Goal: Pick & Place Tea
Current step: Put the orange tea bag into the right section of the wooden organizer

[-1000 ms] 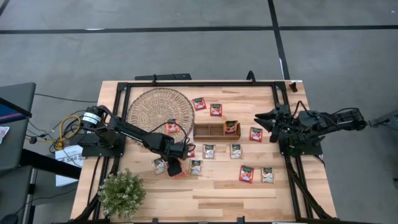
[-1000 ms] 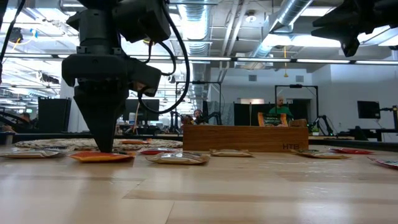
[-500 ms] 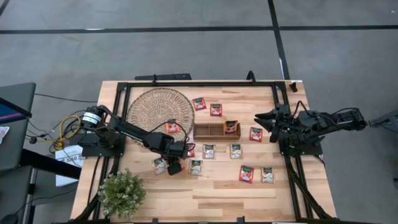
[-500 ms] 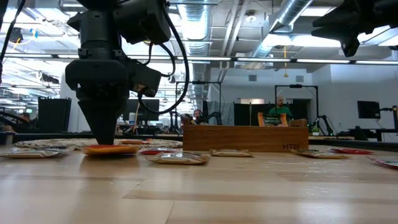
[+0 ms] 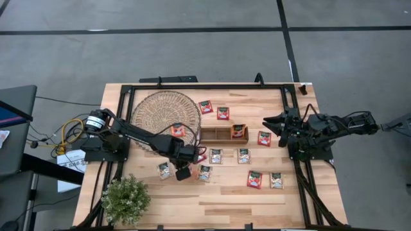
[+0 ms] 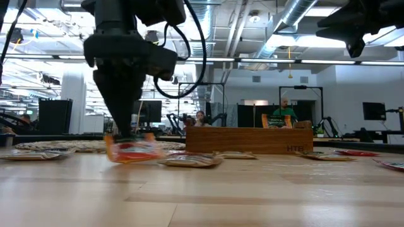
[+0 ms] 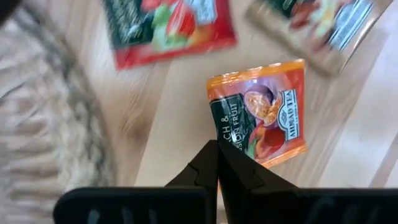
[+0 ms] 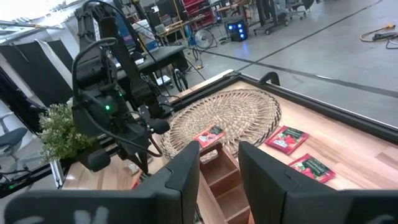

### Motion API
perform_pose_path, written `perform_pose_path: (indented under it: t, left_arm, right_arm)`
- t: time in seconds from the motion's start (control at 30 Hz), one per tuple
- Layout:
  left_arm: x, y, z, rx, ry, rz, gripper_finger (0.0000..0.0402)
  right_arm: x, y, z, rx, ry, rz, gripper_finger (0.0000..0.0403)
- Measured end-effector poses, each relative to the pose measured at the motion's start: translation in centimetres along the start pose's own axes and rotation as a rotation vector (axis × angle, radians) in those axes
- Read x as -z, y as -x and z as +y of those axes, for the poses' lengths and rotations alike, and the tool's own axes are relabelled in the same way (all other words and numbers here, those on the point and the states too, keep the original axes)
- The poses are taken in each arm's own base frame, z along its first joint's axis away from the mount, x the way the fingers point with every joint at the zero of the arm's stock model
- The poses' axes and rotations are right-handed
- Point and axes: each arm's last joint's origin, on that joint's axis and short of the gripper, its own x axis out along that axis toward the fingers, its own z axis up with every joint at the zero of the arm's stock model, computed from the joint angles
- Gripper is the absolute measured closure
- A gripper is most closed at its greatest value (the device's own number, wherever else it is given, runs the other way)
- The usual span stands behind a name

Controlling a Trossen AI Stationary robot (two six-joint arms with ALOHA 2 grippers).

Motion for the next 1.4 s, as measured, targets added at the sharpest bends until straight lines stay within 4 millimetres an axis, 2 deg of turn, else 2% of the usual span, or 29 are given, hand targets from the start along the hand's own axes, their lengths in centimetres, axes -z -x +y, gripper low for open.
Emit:
perform_pose_path:
  t: [0.2, 0.37, 0.5, 0.7, 0.87, 1.0, 1.23, 1.4]
  left_arm:
    - [-0.1, 1.5, -0.1, -0.042, -0.039, 0.071, 0.0401]
    - [-1.1, 3.7, -0.7, -0.047, -0.094, 0.082, 0.0401]
    - [-2.4, 6.4, -1.3, -0.086, -0.166, 0.028, 0.0401]
    - [-4.6, 11.0, -2.2, -0.145, -0.259, -0.134, 0.0401]
    - [-6.1, 14.1, -2.9, -0.148, -0.319, -0.276, 0.0401]
    - [-6.8, 15.5, -3.3, -0.152, -0.351, -0.357, 0.0401]
    - [-7.2, 15.7, -3.5, -0.140, -0.370, -0.408, 0.0401]
    - [-7.3, 15.7, -3.6, -0.137, -0.368, -0.417, 0.0401]
  right_arm:
    - [-0.1, 0.0, 0.0, -0.003, -0.027, -0.007, 0.0298]
    - [-0.2, 0.0, 0.1, -0.006, -0.071, -0.017, 0.0298]
    - [-0.6, -0.1, 0.3, -0.023, -0.091, -0.053, 0.0300]
    - [-0.9, -1.5, 1.5, -0.122, -0.093, -0.049, 0.0305]
    - [0.1, -4.4, 3.0, -0.199, -0.033, 0.043, 0.0305]
    - [0.3, -7.0, 4.4, -0.210, 0.006, 0.031, 0.0305]
    - [-1.1, -11.3, 6.7, -0.245, 0.096, 0.096, 0.0303]
    - [-2.2, -14.2, 7.8, -0.295, 0.150, 0.169, 0.0280]
